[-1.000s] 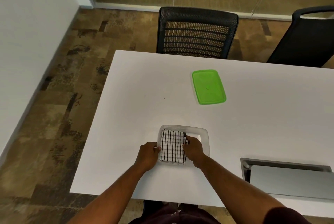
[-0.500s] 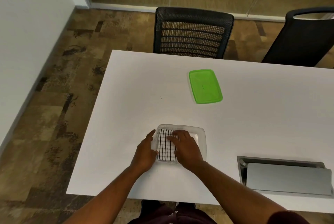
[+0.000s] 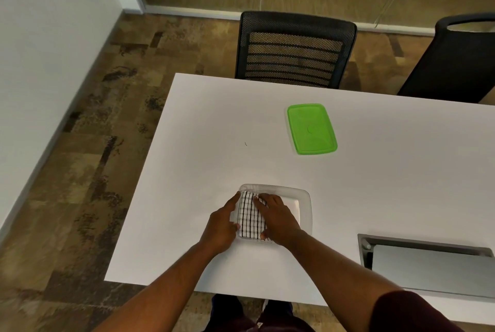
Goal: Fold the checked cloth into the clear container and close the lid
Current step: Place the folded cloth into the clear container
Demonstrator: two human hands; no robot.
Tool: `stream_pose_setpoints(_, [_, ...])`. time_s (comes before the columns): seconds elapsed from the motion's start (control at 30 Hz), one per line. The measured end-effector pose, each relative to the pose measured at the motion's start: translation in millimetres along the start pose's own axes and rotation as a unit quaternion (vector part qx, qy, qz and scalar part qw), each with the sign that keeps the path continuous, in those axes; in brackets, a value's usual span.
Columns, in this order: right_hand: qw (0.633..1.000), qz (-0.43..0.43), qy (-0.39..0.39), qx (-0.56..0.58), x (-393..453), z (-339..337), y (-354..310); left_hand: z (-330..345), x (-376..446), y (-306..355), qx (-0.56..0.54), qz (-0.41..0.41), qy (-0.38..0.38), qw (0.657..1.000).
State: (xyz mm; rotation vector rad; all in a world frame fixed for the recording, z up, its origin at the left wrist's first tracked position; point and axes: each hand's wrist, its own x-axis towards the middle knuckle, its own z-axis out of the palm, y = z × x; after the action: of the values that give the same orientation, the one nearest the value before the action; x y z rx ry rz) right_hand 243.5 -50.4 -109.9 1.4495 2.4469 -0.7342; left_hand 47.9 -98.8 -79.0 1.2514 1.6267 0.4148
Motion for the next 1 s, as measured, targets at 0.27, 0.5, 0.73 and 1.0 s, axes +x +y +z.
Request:
stream_pose_setpoints(0.27, [0.990,0.019,0.062,0.122,-12,-8,2,-2,3,-2,0.015,0.010,0.002,1.000])
stream_pose_setpoints(0.5, [0.938,0.062,0.261,0.217,-30,-28,20,-13,14,16,0.038,-0.007,0.064,0.997])
stream_pose_setpoints(0.73, [0.894,0.133,0.328,0.275,-33,-64,43,-17,33,48,0.039,0.022,0.098,0.994])
stream_pose_setpoints(1.0, [0.885,0.163,0.359,0.249,-24,-90,85,-10,72,95,0.048,0.055,0.069,0.995])
